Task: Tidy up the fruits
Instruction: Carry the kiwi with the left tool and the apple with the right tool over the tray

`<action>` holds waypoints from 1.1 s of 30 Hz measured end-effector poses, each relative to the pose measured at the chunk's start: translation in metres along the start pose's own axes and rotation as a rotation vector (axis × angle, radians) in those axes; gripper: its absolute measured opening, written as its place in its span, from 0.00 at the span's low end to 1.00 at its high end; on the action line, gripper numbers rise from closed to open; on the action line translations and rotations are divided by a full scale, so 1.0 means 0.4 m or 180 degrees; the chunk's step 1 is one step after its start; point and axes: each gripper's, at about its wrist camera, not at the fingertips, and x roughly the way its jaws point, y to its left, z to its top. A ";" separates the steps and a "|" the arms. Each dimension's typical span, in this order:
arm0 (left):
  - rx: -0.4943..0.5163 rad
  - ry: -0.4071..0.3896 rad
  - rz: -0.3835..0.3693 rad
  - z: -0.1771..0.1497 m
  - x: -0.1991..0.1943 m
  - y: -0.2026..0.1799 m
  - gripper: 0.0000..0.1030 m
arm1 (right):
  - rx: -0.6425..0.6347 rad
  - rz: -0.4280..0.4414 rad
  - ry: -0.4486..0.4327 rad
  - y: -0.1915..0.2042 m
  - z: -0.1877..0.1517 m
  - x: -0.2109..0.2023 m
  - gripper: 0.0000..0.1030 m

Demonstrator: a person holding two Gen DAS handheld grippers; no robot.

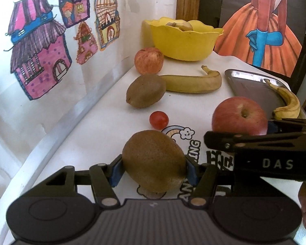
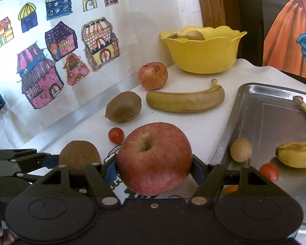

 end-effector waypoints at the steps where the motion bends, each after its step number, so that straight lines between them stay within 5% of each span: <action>1: -0.0001 -0.0002 -0.0001 -0.002 -0.003 0.000 0.63 | 0.0011 -0.0004 -0.0010 0.000 -0.002 -0.007 0.70; 22: 0.0133 -0.0057 -0.0124 0.001 -0.032 -0.041 0.63 | 0.0191 -0.0168 -0.0255 -0.046 -0.029 -0.145 0.70; 33: 0.0244 -0.0193 -0.0385 0.035 -0.033 -0.142 0.63 | 0.0331 -0.0445 -0.0433 -0.161 -0.053 -0.246 0.70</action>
